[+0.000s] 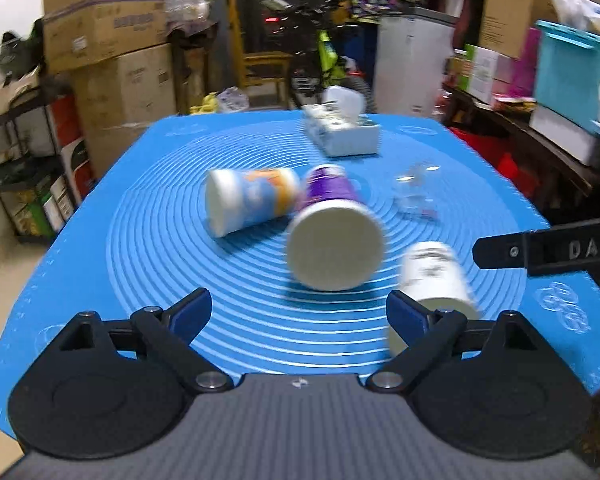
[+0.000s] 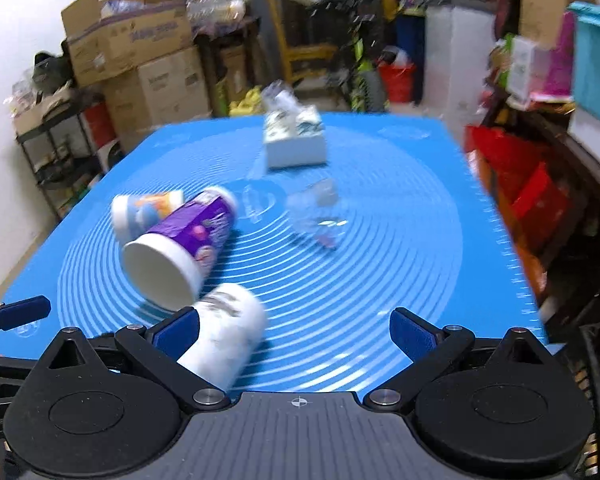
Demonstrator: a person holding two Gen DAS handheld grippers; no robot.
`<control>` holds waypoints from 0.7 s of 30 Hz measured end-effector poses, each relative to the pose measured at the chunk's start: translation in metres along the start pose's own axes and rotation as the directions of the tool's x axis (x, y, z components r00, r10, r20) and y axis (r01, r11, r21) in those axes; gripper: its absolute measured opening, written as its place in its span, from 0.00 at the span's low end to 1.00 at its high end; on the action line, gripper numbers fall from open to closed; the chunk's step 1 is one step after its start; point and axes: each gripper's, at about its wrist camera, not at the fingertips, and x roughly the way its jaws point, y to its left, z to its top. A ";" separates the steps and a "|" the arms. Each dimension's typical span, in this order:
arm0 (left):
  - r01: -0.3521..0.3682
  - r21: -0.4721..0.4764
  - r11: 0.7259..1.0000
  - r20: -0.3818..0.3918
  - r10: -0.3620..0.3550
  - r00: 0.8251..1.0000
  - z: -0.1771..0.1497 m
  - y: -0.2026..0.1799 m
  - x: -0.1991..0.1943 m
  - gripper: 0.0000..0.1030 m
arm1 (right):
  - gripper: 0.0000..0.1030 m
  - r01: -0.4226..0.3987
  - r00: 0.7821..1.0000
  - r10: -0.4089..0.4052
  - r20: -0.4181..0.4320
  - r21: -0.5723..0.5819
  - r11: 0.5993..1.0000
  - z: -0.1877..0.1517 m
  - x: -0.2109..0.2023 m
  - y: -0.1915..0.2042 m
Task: Flip cup upside down
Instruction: 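Lift the white cup with the left gripper and carry it toward the right tool, then grasp the white cup with the right gripper and stand it rim-down on the mat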
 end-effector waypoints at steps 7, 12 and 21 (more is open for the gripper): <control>-0.092 -0.073 0.993 -0.040 0.090 0.995 -0.001 0.033 0.021 0.91 | 0.96 -0.057 0.982 0.072 -0.176 0.089 0.994 0.021 0.048 0.011; -0.097 -0.138 0.986 -0.027 0.094 0.995 -0.003 0.049 0.014 0.91 | 0.84 -0.049 0.951 0.086 -0.298 0.130 0.990 0.021 0.078 0.012; -0.091 -0.139 0.986 -0.030 0.088 0.996 -0.009 0.055 0.014 0.91 | 0.65 -0.090 0.956 0.122 -0.269 0.126 0.988 0.018 0.069 0.018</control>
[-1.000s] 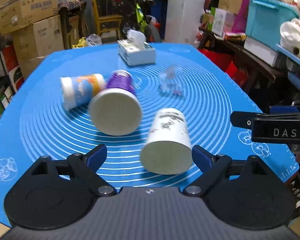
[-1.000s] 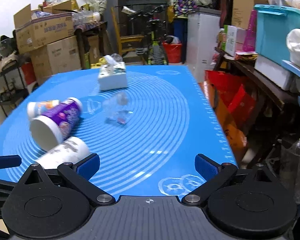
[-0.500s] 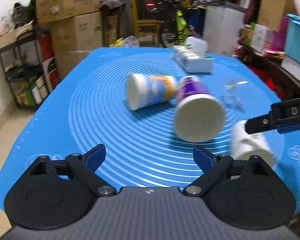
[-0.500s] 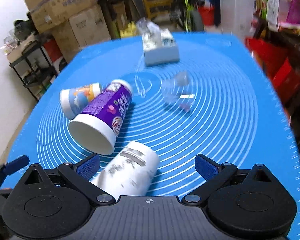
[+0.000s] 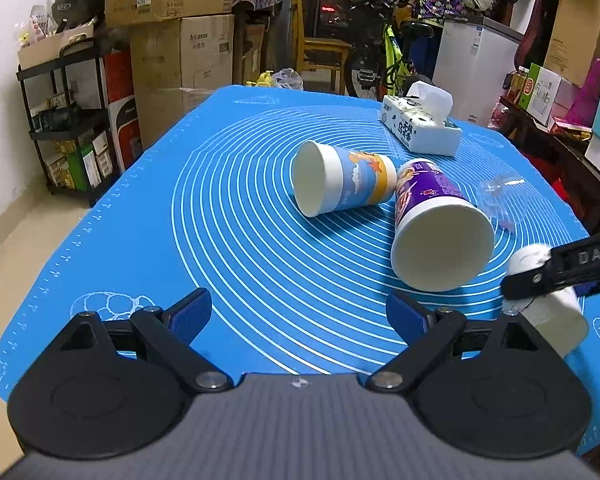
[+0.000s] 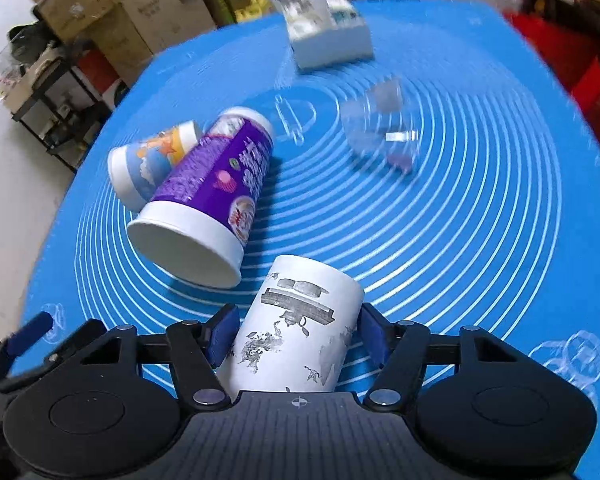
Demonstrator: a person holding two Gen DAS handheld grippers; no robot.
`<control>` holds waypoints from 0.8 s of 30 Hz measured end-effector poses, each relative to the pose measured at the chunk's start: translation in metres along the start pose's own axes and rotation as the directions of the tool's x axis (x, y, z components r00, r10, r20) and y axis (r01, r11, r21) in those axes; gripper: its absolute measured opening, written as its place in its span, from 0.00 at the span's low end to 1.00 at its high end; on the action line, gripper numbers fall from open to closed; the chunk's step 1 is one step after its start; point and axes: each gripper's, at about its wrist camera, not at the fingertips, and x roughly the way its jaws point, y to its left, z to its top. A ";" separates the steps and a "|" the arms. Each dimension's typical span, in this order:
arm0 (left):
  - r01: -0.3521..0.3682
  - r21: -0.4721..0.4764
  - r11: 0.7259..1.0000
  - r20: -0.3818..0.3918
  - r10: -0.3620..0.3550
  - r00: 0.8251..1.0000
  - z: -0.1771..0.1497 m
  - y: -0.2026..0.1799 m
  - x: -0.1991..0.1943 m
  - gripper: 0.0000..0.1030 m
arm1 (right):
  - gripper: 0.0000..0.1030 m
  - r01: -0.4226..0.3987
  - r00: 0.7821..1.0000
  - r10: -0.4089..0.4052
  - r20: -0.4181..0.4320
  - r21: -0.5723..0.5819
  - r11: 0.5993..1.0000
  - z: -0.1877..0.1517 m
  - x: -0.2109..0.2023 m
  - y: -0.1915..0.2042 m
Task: Flip cup upside down
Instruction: 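Grasp the white cup with the right gripper and stand it rim-down on the mat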
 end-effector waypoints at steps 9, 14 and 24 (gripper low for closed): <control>-0.026 0.037 0.999 0.027 0.025 0.999 -0.003 -0.008 -0.002 0.91 | 0.65 0.324 0.817 -0.159 0.554 -0.212 0.922 -0.039 -0.031 0.018; -0.029 0.065 0.998 0.039 0.026 0.999 -0.006 -0.015 -0.003 0.91 | 0.65 0.398 0.780 -0.172 0.602 -0.265 0.878 -0.061 -0.018 0.021; 0.027 0.069 0.997 0.021 -0.028 0.999 -0.010 -0.026 -0.007 0.91 | 0.65 0.385 0.803 -0.146 0.577 -0.316 0.867 -0.088 -0.017 0.022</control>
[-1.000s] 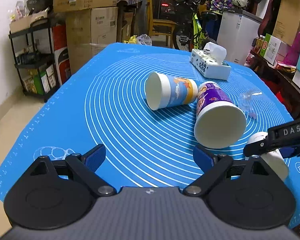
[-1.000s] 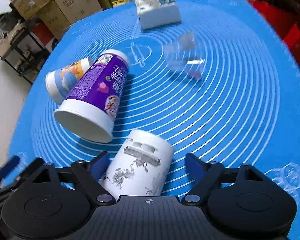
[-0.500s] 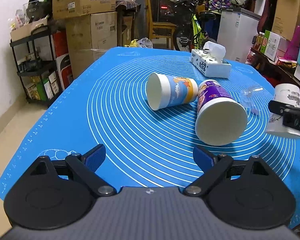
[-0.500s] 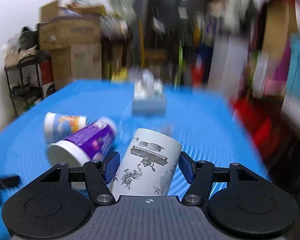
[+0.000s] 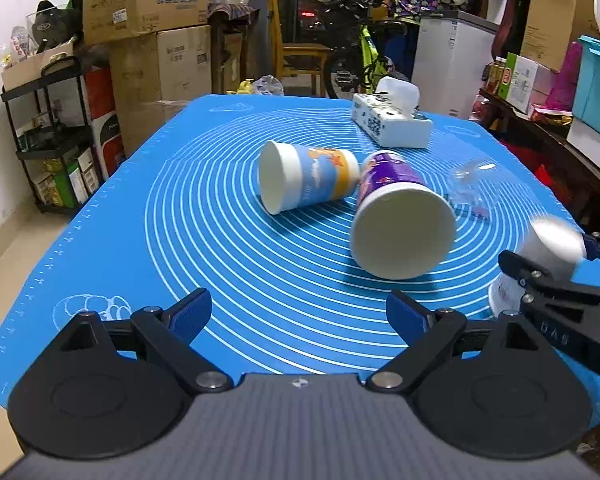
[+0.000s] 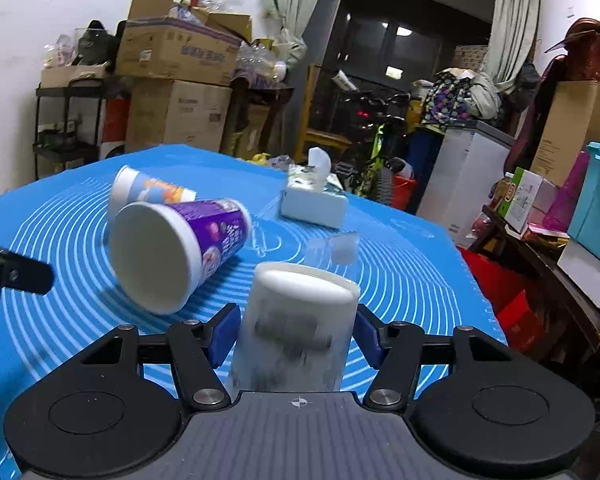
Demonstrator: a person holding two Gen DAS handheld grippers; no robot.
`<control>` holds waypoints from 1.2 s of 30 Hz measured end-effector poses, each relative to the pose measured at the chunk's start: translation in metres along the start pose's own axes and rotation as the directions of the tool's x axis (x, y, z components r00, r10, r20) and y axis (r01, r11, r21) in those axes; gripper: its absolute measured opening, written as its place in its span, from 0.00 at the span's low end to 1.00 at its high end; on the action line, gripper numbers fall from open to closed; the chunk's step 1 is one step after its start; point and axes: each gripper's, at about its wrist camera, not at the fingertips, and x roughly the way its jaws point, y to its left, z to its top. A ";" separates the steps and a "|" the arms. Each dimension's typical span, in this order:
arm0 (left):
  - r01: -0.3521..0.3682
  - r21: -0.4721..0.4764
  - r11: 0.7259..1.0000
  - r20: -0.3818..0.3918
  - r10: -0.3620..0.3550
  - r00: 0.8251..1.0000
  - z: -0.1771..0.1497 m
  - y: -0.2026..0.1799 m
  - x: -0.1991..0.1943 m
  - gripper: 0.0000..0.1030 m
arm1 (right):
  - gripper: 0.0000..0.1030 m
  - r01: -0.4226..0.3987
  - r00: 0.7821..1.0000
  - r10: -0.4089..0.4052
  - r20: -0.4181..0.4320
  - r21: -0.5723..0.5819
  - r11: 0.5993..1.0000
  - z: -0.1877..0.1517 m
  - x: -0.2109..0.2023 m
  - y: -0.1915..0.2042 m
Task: Flip cup upside down
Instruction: 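Grasp the white cup with the right gripper and stand it rim-down on the mat, then open the right gripper and withdraw it from the upside-down cup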
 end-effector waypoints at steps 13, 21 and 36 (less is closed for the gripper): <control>0.013 0.003 1.000 -0.008 -0.013 1.000 -0.001 -0.015 -0.013 0.91 | 0.84 -0.031 0.999 0.030 0.012 0.059 0.998 -0.003 -0.037 -0.019; 0.050 0.031 0.998 0.005 -0.050 0.999 -0.008 -0.038 -0.040 0.91 | 0.88 -0.029 1.000 0.030 0.000 0.161 0.986 -0.011 -0.083 -0.047; 0.081 0.153 0.985 0.027 -0.086 0.996 -0.042 -0.079 -0.069 0.91 | 0.88 -0.046 0.995 0.067 -0.080 0.229 0.972 -0.037 -0.118 -0.060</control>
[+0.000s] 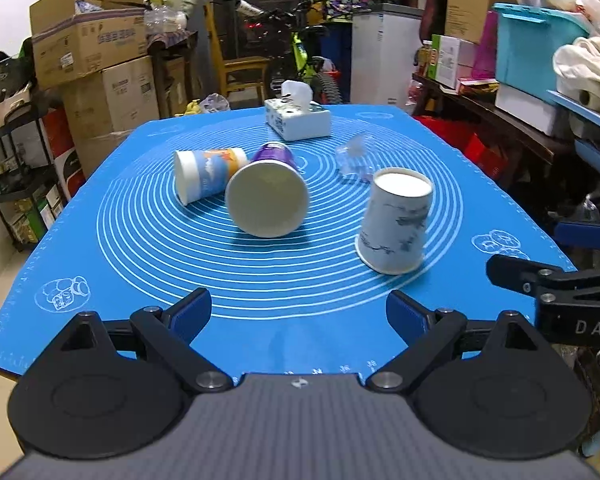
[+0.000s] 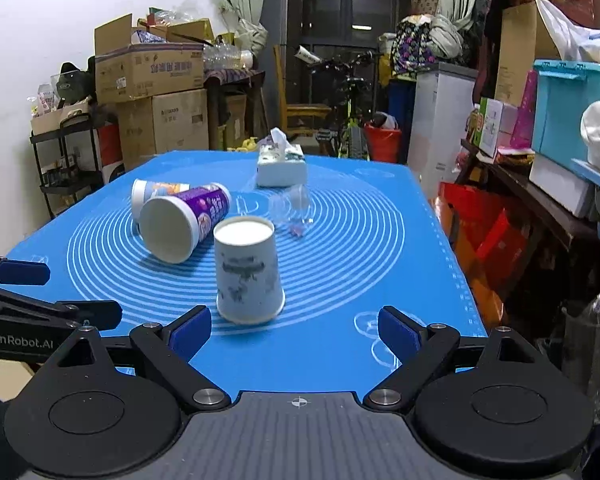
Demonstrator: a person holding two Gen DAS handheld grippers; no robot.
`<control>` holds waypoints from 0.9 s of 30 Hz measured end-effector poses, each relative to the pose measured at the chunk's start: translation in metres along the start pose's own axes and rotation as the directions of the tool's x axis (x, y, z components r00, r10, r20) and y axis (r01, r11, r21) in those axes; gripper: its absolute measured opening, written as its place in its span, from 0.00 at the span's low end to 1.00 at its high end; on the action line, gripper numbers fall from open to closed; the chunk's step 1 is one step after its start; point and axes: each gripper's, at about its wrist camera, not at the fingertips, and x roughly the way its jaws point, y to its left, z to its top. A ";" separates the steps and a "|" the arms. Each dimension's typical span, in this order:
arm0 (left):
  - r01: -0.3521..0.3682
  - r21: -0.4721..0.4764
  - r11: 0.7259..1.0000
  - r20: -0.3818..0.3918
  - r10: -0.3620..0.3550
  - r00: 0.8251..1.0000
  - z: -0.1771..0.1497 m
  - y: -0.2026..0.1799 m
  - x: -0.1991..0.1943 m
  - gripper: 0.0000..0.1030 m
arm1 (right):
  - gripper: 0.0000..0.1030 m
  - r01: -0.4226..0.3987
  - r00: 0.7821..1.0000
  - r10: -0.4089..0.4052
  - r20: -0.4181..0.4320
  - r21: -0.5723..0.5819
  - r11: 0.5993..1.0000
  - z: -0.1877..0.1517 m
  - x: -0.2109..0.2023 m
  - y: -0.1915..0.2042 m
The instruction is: Flip cup upside down
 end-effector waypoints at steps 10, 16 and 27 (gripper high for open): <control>0.019 0.017 1.000 -0.005 -0.019 1.000 -0.005 -0.007 -0.002 0.91 | 0.88 -0.002 0.999 0.001 -0.036 -0.024 1.000 -0.007 -0.011 0.002; 0.021 0.022 1.000 -0.009 -0.021 1.000 -0.006 -0.007 -0.003 0.91 | 0.88 -0.004 0.999 0.002 -0.041 -0.034 0.999 -0.007 -0.013 0.004; 0.024 0.019 1.000 -0.012 -0.024 1.000 -0.007 -0.006 -0.003 0.91 | 0.88 -0.006 0.999 0.004 -0.042 -0.051 0.999 -0.008 -0.016 0.005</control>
